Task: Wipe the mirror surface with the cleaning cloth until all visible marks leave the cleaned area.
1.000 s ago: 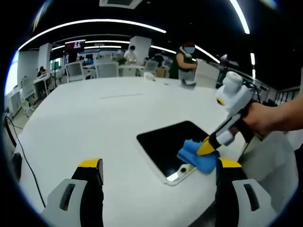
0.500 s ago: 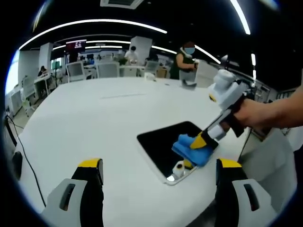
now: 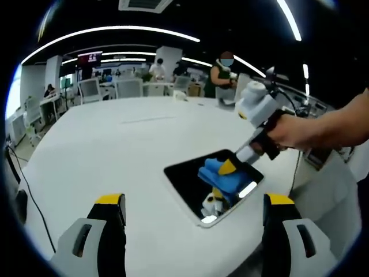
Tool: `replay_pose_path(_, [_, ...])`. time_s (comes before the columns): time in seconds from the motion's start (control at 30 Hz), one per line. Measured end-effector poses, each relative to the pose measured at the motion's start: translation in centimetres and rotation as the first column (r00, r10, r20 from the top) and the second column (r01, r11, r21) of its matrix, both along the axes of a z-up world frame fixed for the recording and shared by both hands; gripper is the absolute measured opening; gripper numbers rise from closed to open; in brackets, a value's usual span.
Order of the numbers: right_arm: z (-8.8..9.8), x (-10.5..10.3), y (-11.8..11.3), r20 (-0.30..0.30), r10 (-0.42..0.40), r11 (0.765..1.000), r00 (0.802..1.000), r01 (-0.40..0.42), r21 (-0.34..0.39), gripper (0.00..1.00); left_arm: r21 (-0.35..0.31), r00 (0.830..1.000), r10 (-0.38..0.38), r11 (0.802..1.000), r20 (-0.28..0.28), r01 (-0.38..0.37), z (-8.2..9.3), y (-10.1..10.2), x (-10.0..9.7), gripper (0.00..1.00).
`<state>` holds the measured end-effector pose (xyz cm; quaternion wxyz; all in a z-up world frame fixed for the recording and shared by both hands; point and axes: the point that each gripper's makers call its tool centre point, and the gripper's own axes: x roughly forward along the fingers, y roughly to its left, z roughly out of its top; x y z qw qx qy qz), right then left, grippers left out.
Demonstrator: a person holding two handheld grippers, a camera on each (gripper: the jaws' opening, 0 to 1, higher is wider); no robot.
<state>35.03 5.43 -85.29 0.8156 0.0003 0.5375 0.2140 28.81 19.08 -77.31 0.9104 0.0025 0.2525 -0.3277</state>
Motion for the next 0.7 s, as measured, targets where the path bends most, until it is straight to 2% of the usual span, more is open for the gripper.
replay_pose_path(0.13, [0.0,0.7,0.0,0.002,-0.001,1.000,1.000,0.001,-0.003,0.04,0.002,1.000,-0.006,1.000,-0.004,0.006,0.0,0.0,-0.2,1.00])
replay_pose_path(0.33, [-0.1,2.7,0.1,0.002,-0.010,1.000,1.000,0.010,-0.009,0.03,0.020,1.000,-0.004,1.000,-0.013,0.004,-0.2,0.2,-0.3,1.00])
replay_pose_path(0.7, [0.1,4.5,0.5,0.008,0.019,0.999,1.000,-0.018,-0.034,0.04,0.001,0.999,0.030,1.000,-0.029,-0.030,0.3,-0.5,-0.4,1.00])
